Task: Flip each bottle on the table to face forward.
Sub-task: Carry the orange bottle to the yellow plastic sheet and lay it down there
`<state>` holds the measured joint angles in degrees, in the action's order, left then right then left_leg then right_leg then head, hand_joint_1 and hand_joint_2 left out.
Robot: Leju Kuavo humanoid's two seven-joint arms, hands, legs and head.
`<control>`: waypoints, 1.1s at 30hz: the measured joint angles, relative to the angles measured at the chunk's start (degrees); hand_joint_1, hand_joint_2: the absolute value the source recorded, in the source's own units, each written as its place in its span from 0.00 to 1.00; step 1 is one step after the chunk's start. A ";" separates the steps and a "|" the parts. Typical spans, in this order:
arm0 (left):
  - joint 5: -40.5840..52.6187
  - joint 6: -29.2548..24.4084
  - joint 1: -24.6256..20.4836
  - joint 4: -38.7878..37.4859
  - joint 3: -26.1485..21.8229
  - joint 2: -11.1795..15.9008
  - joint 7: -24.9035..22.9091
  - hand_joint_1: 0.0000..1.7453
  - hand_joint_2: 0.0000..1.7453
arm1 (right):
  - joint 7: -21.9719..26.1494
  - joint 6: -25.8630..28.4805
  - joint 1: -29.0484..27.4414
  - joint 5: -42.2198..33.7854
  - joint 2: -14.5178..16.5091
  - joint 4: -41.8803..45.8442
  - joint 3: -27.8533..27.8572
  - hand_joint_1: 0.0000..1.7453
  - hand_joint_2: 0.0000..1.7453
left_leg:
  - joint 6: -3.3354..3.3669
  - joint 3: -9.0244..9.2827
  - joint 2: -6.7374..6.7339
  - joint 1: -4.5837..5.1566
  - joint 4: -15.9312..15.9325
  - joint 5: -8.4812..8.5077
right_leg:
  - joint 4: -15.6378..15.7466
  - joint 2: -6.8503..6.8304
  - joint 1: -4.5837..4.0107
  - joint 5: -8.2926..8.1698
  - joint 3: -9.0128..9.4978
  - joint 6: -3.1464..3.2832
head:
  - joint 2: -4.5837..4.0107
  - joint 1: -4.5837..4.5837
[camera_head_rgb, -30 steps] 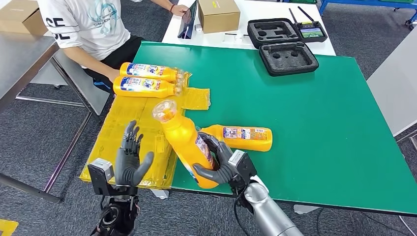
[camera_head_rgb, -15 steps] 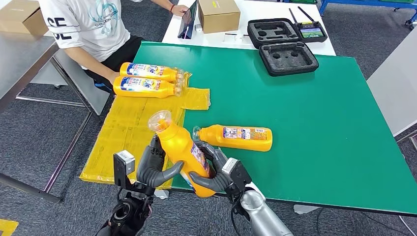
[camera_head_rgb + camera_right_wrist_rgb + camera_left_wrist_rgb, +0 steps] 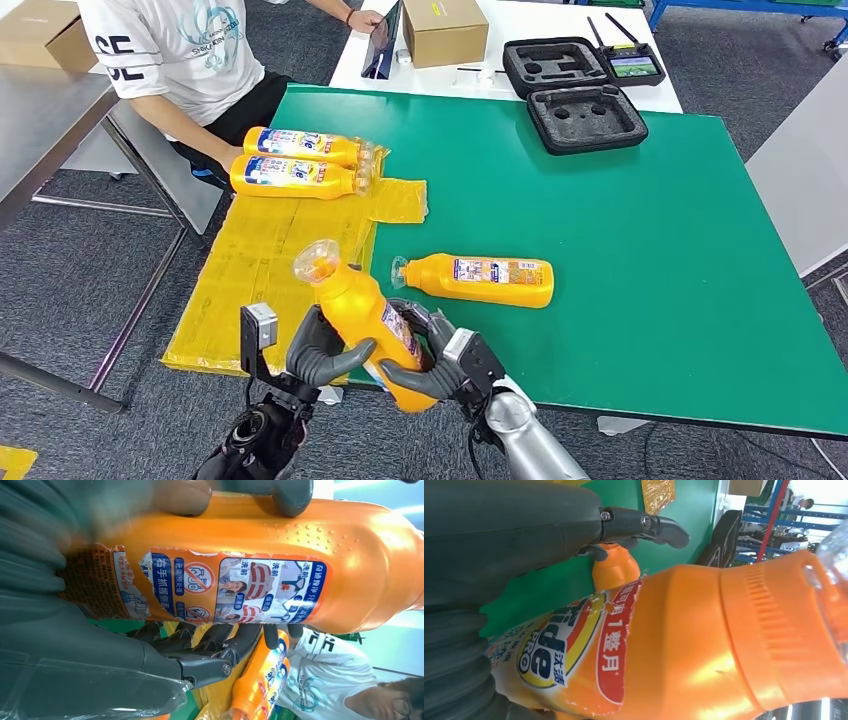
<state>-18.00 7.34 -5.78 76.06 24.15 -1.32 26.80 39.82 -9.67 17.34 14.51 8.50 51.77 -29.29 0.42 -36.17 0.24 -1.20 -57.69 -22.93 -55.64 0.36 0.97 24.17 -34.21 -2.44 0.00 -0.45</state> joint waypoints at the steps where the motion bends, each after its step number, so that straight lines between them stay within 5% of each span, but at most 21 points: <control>1: -0.13 0.02 0.02 0.00 0.01 0.13 0.17 0.00 1.00 | 0.00 0.00 0.04 0.04 0.03 -0.21 -0.01 1.00 1.00 | 0.00 0.00 0.00 0.00 0.00 0.00 | 0.00 0.00 0.00 0.00 0.00 0.00 | 0.00 0.00; 3: -0.42 0.04 0.11 0.00 0.02 0.36 0.53 0.00 1.00 | 0.00 0.01 0.17 0.08 0.08 -0.61 -0.04 1.00 1.00 | 0.00 0.00 0.00 0.00 0.00 0.00 | 0.00 0.00 0.00 0.00 0.01 0.00 | 0.00 0.00; 5: -0.72 0.13 0.27 0.01 0.02 0.56 0.80 0.35 1.00 | 0.00 0.01 0.30 0.09 0.11 -0.95 -0.07 0.99 1.00 | 0.00 0.00 0.00 0.00 0.00 0.00 | 0.00 0.00 0.01 0.00 0.01 0.00 | 0.00 0.00; 7: -0.85 0.16 0.45 0.03 0.02 0.73 1.12 0.82 1.00 | 0.00 0.01 0.39 0.13 0.12 -1.24 -0.09 0.99 1.00 | 0.00 0.00 0.00 0.00 0.00 0.00 | 0.00 0.00 0.01 0.00 0.01 0.00 | 0.00 0.00; 9: -0.90 0.02 0.59 0.07 0.02 0.84 1.53 0.98 1.00 | 0.00 0.06 0.49 0.22 0.16 -1.57 -0.14 0.98 1.00 | 0.00 0.00 0.00 0.00 0.00 0.00 | 0.00 0.00 0.01 0.00 0.00 0.00 | 0.00 -0.01; 21: 0.29 -1.89 0.91 0.46 -0.23 1.15 2.65 1.00 1.00 | -0.01 0.19 1.65 0.26 0.77 -3.66 -0.44 0.96 1.00 | 0.00 0.00 0.00 0.00 0.00 0.00 | 0.00 0.00 0.00 0.00 0.00 0.00 | -0.01 0.00; 24: 0.60 -2.07 0.91 0.46 -0.25 1.23 2.65 1.00 1.00 | 0.00 0.26 1.72 0.14 0.90 -4.01 -0.56 0.24 1.00 | 0.00 0.00 0.00 0.00 0.00 0.00 | 0.00 0.00 0.01 0.00 0.00 0.00 | -0.01 0.01; 25: 0.74 -2.12 0.91 0.46 -0.27 1.27 2.66 1.00 1.00 | 0.00 0.46 1.72 0.13 0.93 -4.13 -0.59 0.00 0.75 | 0.00 0.00 0.00 0.00 0.00 0.00 | 0.00 0.00 0.01 0.00 0.00 0.00 | -0.01 0.01; 28: 1.12 -2.75 0.91 0.49 -0.46 1.40 2.72 1.00 1.00 | 0.04 1.77 1.73 -0.05 1.07 -4.56 -0.63 0.00 0.00 | 0.00 0.00 0.00 0.00 0.00 0.00 | 0.00 0.00 0.00 0.00 0.00 0.00 | 0.00 0.01; 33: 2.35 -5.99 0.88 0.96 -1.52 1.69 3.55 1.00 1.00 | 0.07 3.10 1.66 -2.34 1.46 -4.51 -0.55 0.00 0.00 | 0.00 0.00 0.00 0.00 0.00 0.00 | 0.00 0.00 0.00 0.00 0.00 0.00 | 0.00 0.01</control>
<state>-15.66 1.35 -4.90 77.02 22.63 0.38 30.34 39.89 -6.56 19.00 12.17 9.96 47.26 -29.85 0.42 -36.17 0.24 -1.20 -57.69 -22.93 -55.64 0.36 0.96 24.17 -34.22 -2.44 0.00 -0.45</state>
